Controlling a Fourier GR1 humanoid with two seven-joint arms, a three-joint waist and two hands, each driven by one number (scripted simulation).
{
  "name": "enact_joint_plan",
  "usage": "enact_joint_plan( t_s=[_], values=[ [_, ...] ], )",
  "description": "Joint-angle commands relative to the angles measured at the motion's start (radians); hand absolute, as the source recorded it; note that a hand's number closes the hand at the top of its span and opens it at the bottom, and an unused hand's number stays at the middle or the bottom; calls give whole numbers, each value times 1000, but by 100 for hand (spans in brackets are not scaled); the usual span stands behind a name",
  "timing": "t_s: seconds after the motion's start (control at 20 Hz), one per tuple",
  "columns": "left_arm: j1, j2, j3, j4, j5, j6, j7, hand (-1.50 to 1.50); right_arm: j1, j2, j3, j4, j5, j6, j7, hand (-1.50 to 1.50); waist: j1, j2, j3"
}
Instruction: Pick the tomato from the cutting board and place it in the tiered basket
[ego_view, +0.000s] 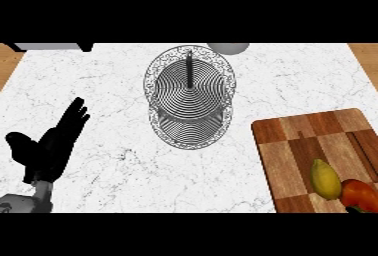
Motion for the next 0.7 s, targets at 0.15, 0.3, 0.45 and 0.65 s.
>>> enact_joint_plan(
  t_s=[0.15, 0.3, 0.45, 0.65],
  values=[
    [-12, -15, -36, -26, -19, -8, 13, 0, 100, -47, 115, -230, 203, 304, 412, -150, 42, 7, 2],
    [-49, -1, 0, 2, 3, -22, 44, 0, 50, -28, 162, -407, 300, 432, 637, -150, 35, 3, 6],
    [-14, -25, -20, -31, -13, -19, 34, 0, -100, 25, 220, -396, 443, 527, 833, -150, 46, 0, 10],
    [-34, -42, -3, 24, -43, -36, 16, 0, -303, 83, 258, -320, 504, 635, 954, -150, 33, -3, 12]
  ],
)
